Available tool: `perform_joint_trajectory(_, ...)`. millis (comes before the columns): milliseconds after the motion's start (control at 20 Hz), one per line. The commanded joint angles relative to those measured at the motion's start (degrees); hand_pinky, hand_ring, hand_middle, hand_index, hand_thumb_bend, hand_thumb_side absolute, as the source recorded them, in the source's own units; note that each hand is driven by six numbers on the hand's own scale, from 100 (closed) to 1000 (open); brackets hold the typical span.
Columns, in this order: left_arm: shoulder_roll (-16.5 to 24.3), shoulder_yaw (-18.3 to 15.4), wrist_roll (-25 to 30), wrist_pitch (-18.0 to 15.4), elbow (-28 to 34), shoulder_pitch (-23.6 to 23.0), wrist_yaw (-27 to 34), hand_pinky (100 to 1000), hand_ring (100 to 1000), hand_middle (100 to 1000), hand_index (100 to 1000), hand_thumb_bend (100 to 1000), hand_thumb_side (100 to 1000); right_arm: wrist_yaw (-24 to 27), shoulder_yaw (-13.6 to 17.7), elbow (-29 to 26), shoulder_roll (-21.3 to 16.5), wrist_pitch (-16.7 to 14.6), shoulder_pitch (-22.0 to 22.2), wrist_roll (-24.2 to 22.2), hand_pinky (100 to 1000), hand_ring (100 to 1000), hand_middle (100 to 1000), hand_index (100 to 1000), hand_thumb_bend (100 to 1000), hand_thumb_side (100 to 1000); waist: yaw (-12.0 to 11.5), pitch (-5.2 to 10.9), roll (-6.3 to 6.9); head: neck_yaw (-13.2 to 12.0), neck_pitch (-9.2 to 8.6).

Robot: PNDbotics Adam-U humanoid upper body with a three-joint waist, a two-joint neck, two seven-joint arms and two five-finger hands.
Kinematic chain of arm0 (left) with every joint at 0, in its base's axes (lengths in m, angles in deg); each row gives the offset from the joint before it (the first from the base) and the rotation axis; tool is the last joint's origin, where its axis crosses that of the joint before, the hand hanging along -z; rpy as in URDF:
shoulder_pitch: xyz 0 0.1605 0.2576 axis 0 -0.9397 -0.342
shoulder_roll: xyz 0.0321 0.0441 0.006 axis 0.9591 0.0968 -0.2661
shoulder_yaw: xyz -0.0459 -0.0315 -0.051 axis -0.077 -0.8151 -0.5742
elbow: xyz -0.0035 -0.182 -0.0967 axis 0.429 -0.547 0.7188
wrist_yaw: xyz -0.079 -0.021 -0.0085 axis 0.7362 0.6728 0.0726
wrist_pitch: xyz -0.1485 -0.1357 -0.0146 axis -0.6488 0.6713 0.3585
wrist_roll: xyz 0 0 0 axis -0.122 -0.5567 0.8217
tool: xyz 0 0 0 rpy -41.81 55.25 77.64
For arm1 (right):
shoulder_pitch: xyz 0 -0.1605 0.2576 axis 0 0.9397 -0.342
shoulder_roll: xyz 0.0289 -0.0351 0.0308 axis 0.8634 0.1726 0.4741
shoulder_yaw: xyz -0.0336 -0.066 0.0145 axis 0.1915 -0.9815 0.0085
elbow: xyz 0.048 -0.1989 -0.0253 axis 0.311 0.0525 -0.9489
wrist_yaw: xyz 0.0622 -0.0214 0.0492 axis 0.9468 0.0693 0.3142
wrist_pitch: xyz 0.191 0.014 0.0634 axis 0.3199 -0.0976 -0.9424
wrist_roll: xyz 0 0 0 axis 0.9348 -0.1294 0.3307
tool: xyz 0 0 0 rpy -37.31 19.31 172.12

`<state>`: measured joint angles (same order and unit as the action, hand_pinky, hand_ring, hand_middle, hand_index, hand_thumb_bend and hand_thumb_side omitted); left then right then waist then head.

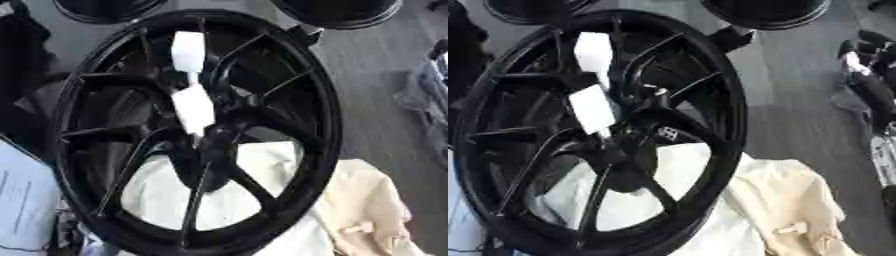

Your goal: Pull the pin out of the wheel hub.

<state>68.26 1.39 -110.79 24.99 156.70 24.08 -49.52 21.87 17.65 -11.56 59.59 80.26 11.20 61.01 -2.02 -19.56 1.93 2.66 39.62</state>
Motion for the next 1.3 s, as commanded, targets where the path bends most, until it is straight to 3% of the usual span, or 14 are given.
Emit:
perform_joint_trajectory(50, 0.6, 0.0, -0.1, -0.2, 1.2, 0.2, -0.4, 753, 735, 699, 734, 195, 873, 0.0, 0.6, -0.9, -1.1, -0.1, -0.3, -0.1, 959, 767, 675, 822, 205, 350, 0.0, 1.44, -0.15, 0.0, -0.29)
perform_joint_trajectory(450, 0.5, 0.2, 0.1, -0.1, 1.1, 0.1, -0.5, 752, 736, 700, 733, 196, 874, -0.1, 0.6, -1.0, -1.4, -0.1, -0.4, -0.1, 959, 771, 679, 825, 209, 345, 0.1, 1.53, -0.11, 0.2, 0.24)
perform_joint_trajectory(700, 0.8, 0.2, 0.1, -0.1, 1.1, 0.1, -0.4, 753, 736, 701, 734, 196, 874, 0.0, -0.4, -2.3, -3.8, 0.0, -2.0, -1.1, 958, 780, 691, 833, 215, 336, 0.4, 1.82, -0.29, 0.1, 0.83)
perform_joint_trajectory(1300, 2.1, 0.6, 0.5, 0.1, 0.6, -1.0, -0.6, 752, 737, 702, 733, 195, 871, 2.5, -9.1, -12.1, -16.8, 2.4, -16.2, -11.9, 941, 801, 725, 849, 253, 283, 1.0, 3.90, -1.30, 0.7, 2.78)
